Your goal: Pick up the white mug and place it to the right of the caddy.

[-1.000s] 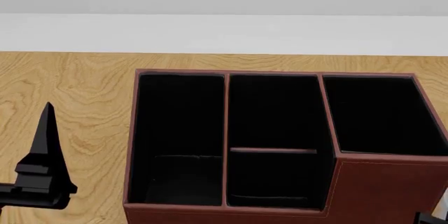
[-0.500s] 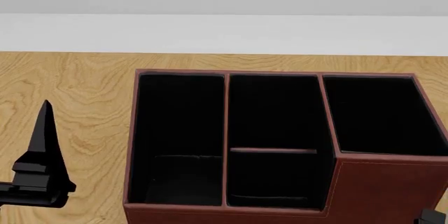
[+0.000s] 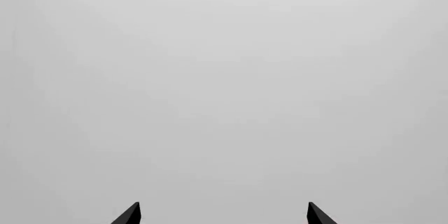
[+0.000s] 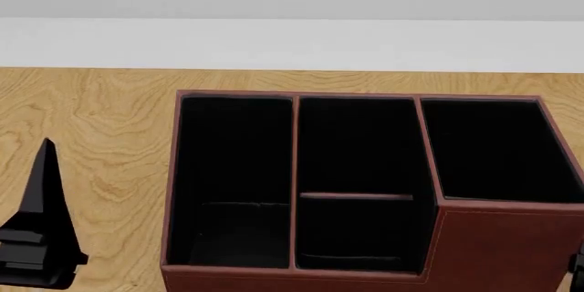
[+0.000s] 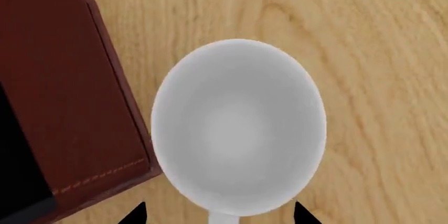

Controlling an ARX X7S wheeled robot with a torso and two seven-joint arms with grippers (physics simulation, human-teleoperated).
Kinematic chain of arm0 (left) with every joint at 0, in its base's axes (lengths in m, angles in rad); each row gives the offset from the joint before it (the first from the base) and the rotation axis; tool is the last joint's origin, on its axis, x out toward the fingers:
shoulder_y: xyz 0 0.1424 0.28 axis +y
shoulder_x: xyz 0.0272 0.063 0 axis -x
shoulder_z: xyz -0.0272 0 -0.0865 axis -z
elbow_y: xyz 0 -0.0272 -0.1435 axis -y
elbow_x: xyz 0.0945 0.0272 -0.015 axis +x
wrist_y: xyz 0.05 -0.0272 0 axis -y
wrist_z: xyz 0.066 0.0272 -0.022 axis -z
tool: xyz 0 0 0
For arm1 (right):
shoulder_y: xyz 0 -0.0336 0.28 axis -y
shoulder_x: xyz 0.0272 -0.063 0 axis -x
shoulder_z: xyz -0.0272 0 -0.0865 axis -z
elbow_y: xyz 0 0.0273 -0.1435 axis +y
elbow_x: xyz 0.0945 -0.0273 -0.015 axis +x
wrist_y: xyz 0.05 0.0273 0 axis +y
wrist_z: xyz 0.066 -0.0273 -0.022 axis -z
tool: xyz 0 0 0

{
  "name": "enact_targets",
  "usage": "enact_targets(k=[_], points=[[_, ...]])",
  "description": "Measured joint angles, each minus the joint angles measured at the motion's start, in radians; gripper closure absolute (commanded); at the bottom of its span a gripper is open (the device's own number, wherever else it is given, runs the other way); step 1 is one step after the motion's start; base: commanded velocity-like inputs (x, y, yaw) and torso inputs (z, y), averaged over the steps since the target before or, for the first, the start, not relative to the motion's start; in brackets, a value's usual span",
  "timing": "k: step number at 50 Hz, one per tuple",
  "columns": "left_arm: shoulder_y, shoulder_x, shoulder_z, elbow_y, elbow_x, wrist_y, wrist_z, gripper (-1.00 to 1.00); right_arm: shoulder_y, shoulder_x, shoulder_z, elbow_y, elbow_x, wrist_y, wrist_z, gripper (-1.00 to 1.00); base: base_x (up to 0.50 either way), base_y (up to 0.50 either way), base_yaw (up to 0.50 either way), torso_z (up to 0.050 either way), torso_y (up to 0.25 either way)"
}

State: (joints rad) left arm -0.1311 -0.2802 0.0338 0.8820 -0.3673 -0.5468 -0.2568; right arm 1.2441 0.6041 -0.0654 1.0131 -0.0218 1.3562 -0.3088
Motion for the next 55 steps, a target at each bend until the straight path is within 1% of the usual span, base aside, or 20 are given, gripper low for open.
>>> enact_targets(k=[6,9,18,28,37,45,50,55], points=[[0.014,-0.006,-0.003,0.016,-0.009,0.009,-0.003,-1.00,-0.059,0.025,0.016,-0.176,0.023,0.109,-0.004,-1.00,0.00,0.00,0.00,0.000,0.000],[0.019,-0.008,-0.003,0.021,-0.013,0.012,-0.006,-1.00,-0.079,0.051,0.012,-0.238,0.101,0.144,0.048,-1.00,0.00,0.00,0.00,0.000,0.000],[0.027,-0.015,-0.004,0.032,-0.022,0.021,-0.015,-1.00,-0.128,0.176,-0.026,-0.382,0.620,0.201,0.429,-1.00,0.00,0.00,0.00,0.000,0.000],[0.034,-0.023,-0.002,0.043,-0.032,0.028,-0.028,-1.00,-0.182,0.300,-0.035,-0.507,1.153,0.215,0.824,-1.00,0.00,0.00,0.00,0.000,0.000],[0.046,-0.032,0.001,0.049,-0.039,0.041,-0.037,-1.00,-0.287,0.422,-0.010,-0.631,1.604,0.199,1.123,-1.00,0.00,0.00,0.00,0.000,0.000],[0.065,-0.041,0.002,0.055,-0.043,0.062,-0.041,-1.00,-0.464,0.548,0.082,-0.782,1.929,0.131,1.308,-1.00,0.00,0.00,0.00,0.000,0.000],[0.074,-0.049,-0.002,0.067,-0.057,0.064,-0.048,-1.00,-0.605,0.608,0.194,-0.872,2.083,0.096,1.398,-1.00,0.00,0.00,0.00,0.000,0.000],[0.084,-0.062,-0.020,0.081,-0.081,0.063,-0.051,-1.00,-0.735,0.646,0.322,-0.948,2.213,0.078,1.486,-1.00,0.00,0.00,0.00,0.000,0.000]])
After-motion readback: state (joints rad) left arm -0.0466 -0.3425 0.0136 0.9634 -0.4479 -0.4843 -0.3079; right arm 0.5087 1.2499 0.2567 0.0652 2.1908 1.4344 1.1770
